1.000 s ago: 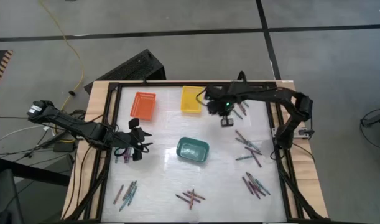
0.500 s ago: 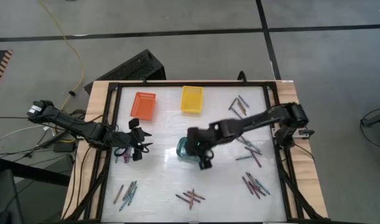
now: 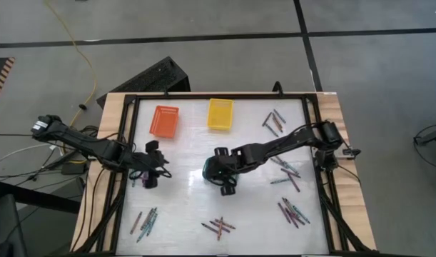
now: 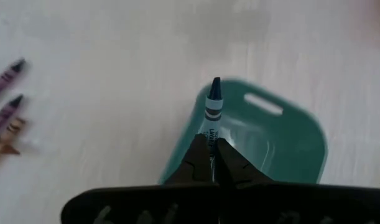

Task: Sort crayons
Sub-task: Put the blue crayon into the blue bin, then put the violet crayon into the orange bin

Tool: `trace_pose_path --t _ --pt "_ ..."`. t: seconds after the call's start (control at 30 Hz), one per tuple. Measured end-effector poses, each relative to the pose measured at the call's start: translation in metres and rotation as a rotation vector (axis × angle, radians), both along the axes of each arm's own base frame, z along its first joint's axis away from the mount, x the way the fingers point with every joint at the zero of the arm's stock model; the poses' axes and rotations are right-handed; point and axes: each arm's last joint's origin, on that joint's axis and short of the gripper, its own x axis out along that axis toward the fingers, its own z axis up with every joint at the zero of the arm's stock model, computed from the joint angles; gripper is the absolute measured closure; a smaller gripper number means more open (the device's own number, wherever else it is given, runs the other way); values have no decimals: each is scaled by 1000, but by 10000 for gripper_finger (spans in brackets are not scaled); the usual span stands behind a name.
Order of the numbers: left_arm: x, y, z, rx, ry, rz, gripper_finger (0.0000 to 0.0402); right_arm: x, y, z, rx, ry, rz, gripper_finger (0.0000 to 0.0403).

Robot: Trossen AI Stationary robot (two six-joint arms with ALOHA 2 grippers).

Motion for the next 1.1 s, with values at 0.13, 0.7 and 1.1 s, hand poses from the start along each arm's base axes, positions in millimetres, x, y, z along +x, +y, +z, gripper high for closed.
trace_pose_path --t 0.13,0.7,1.1 --pt "-5 0 7 -67 80 17 233 -1 -7 -9 5 73 -38 403" --pt "-24 -50 -5 -231 735 -88 233 -3 -18 -12 46 123 -85 335" --pt "3 -84 -4 63 648 -136 233 -2 -17 -12 50 119 -75 321"
